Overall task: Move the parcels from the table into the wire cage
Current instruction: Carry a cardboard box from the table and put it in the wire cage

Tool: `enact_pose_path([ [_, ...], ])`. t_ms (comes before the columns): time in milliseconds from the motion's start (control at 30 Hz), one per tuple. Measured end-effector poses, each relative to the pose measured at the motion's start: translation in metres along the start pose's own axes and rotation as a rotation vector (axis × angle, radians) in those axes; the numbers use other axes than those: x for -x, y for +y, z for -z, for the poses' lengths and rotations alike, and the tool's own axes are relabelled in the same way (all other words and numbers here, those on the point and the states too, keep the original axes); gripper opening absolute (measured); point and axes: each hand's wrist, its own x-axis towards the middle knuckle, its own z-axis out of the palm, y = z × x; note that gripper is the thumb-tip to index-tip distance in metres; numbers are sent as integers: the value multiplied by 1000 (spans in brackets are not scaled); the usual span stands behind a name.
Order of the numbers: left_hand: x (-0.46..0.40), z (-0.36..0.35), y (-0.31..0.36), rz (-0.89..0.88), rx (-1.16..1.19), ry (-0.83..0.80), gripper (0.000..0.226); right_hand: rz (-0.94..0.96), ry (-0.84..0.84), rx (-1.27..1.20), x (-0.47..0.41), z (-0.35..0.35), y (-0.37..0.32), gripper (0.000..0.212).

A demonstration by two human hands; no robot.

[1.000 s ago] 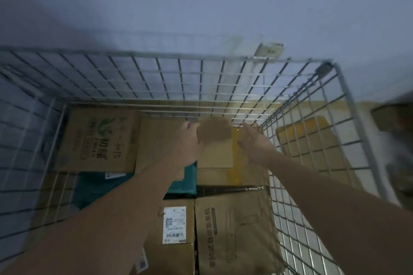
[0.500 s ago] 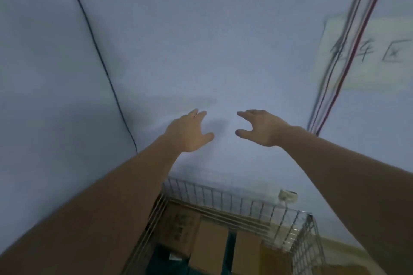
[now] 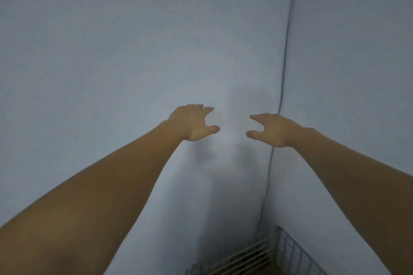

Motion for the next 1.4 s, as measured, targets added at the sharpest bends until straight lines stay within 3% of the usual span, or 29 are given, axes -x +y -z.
enact_pose_path([
  [300, 321, 115, -256, 689, -227, -20, 85, 623, -12, -159, 8, 2, -393, 79],
  [467, 511, 175, -323, 1018, -316, -49, 86, 916, -55, -197, 79, 2, -580, 79],
  [633, 660, 217, -341, 1249, -400, -72, 84, 1164, -68, -253, 156, 4, -728, 79],
  [1033, 856, 255, -342, 1714, -476, -59, 86, 1641, -125, -284, 273, -4, -974, 84],
  [1233, 942, 253, -325, 1941, -456, -60, 87, 1865, -173, -289, 353, -17, -1052, 85],
  [1400, 1021, 246, -330, 2039, -435, -40, 86, 1946, -196, -256, 428, -40, -1120, 88],
])
